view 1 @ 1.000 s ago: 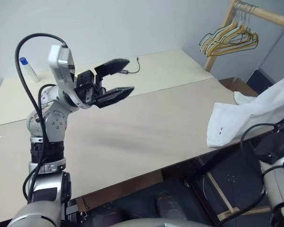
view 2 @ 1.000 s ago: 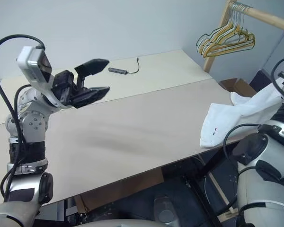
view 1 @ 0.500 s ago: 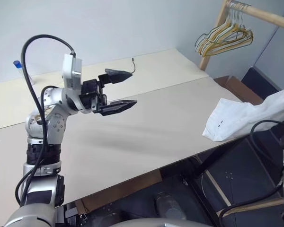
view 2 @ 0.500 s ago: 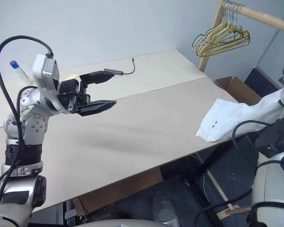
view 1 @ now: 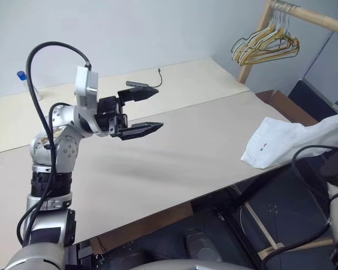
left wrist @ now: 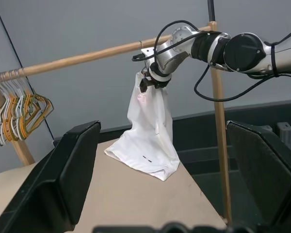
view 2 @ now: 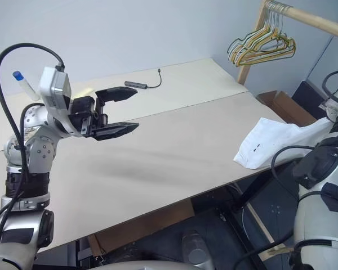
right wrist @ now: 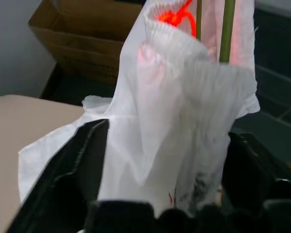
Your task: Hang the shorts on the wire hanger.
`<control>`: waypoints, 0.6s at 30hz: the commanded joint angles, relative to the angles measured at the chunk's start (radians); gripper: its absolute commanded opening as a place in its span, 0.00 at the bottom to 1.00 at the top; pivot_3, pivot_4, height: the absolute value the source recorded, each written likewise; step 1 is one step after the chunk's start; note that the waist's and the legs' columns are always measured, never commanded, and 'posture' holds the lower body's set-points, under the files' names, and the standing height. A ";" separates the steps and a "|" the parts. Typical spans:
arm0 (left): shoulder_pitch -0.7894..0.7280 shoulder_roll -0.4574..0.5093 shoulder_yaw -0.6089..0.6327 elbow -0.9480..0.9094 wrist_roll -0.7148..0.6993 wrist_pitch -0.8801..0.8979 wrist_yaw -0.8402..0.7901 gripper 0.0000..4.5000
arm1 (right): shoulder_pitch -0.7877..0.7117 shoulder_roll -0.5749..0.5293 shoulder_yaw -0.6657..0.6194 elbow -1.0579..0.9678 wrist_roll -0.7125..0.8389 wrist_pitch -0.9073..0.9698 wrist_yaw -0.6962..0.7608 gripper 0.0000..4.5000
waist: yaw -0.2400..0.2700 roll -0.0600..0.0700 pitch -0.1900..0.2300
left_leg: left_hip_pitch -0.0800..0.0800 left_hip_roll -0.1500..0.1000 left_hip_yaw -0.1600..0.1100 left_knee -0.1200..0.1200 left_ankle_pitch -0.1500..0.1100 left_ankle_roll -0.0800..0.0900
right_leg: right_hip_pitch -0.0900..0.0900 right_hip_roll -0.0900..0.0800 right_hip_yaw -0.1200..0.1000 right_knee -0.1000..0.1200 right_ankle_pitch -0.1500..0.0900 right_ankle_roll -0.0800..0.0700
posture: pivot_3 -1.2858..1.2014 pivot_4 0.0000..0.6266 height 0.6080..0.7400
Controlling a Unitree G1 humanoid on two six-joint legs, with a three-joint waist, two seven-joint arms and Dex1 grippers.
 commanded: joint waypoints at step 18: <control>0.100 0.078 0.069 0.018 0.051 -0.011 0.121 1.00 | 0.323 0.088 0.741 -0.760 -0.411 -0.472 0.362 1.00 | 0.001 0.000 0.000 | 0.002 0.001 0.001 0.000 0.000 0.000 | 0.000 0.001 0.001 0.002 0.001 0.001 | 0.45 0.00 1.00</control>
